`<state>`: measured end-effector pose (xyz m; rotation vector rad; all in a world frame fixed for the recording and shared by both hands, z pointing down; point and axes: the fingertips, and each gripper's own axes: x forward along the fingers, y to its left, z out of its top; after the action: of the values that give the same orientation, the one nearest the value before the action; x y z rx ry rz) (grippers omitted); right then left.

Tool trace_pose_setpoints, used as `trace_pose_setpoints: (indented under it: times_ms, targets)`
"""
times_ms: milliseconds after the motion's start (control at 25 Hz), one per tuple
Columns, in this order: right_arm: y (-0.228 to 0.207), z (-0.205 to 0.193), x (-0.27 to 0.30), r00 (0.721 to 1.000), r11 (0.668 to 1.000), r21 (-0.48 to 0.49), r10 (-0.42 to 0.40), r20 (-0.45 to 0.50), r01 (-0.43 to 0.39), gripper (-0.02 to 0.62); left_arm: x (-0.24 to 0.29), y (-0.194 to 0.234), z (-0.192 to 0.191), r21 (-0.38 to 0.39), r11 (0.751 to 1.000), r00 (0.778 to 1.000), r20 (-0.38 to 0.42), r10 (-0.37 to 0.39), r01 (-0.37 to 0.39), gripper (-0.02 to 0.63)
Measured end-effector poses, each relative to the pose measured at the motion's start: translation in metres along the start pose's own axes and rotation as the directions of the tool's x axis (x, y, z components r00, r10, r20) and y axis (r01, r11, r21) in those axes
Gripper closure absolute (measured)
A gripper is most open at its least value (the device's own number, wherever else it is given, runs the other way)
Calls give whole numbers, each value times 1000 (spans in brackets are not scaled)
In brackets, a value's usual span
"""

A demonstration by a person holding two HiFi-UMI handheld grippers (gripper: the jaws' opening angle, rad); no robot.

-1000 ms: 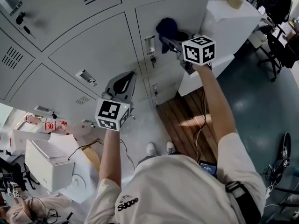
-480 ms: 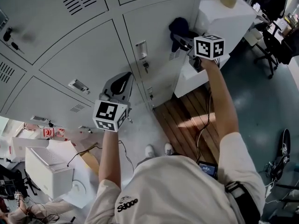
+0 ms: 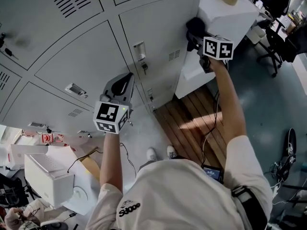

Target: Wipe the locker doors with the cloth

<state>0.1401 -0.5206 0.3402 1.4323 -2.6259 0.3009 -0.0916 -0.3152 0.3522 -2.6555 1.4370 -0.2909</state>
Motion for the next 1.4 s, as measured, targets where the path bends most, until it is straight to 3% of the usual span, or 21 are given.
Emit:
trace_pose_setpoints:
  times_ms: [240, 440, 600, 760, 960, 1160, 1400]
  targets:
    - [69, -7, -20, 993, 985, -132, 117, 31, -112, 489, -10, -2, -2, -4, 1000, 1000, 3, 3, -3, 588]
    - [166, -28, -17, 954, 917, -271, 298, -25, -293, 488, -28, -6, -5, -5, 1000, 1000, -3, 13, -13, 588]
    - [218, -41, -4, 927, 883, -285, 372, -57, -372, 488, -44, -9, -15, 5, 1000, 999, -32, 25, -25, 588]
    - [247, -49, 16, 921, 883, -265, 383, -74, -388, 488, -59, -1, -26, -3, 999, 997, -53, 52, -52, 588]
    - [240, -57, 38, 933, 910, -204, 351, -80, -360, 488, -64, 7, -32, -11, 997, 995, -66, 70, -71, 588]
    - [226, -60, 38, 926, 896, -231, 369, -86, -379, 489, -50, 10, -35, -14, 998, 996, -70, 59, -60, 588]
    - [150, -55, 36, 967, 947, -195, 247, -60, -254, 489, -25, 2, -32, -11, 1000, 997, -66, 29, -30, 588]
